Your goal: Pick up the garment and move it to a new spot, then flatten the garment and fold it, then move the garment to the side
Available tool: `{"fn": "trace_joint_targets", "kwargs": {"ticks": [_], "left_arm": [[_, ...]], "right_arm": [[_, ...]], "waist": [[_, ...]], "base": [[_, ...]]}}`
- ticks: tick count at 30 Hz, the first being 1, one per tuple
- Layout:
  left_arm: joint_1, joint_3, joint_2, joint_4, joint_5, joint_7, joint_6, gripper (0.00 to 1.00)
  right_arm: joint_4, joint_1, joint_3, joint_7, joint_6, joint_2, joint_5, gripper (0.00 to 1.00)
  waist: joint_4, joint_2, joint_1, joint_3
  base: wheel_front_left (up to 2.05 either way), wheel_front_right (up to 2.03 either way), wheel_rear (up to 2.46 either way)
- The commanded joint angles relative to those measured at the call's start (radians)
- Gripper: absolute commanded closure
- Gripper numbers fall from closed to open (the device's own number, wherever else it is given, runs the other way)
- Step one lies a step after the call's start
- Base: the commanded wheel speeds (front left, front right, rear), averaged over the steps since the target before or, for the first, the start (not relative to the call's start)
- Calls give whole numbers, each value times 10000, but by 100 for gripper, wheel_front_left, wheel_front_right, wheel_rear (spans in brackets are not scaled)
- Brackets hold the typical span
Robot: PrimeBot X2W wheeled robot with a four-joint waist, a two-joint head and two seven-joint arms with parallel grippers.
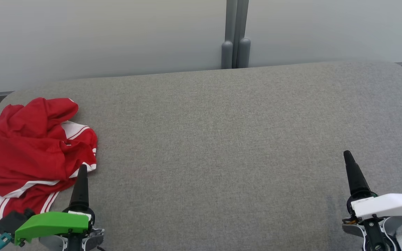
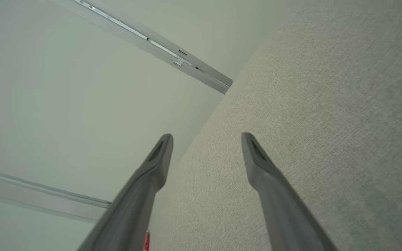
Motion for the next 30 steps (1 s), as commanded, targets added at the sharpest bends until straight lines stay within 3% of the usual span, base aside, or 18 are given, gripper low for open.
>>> {"fn": "trace_joint_targets", "kwargs": {"ticks": [1, 15, 30], "left_arm": [[-174, -86, 192, -152, 703, -128, 77, 0], [-237, -533, 450, -59, 3862, -631, 252, 0], [-280, -944, 746, 388, 6374, -1092, 264, 0]], "right_arm": [[-283, -44, 78, -149, 3, -162, -793, 0], [-306, -133, 682, -669, 4, -580, -3699, 0], [37, -264, 1110, -1151, 5, -911, -5785, 0]], "waist": [[5, 0, 0, -5], [2, 0, 0, -72], [52, 0, 0, -215]], "base": [[0, 0, 0], [0, 0, 0], [0, 0, 0]]}}
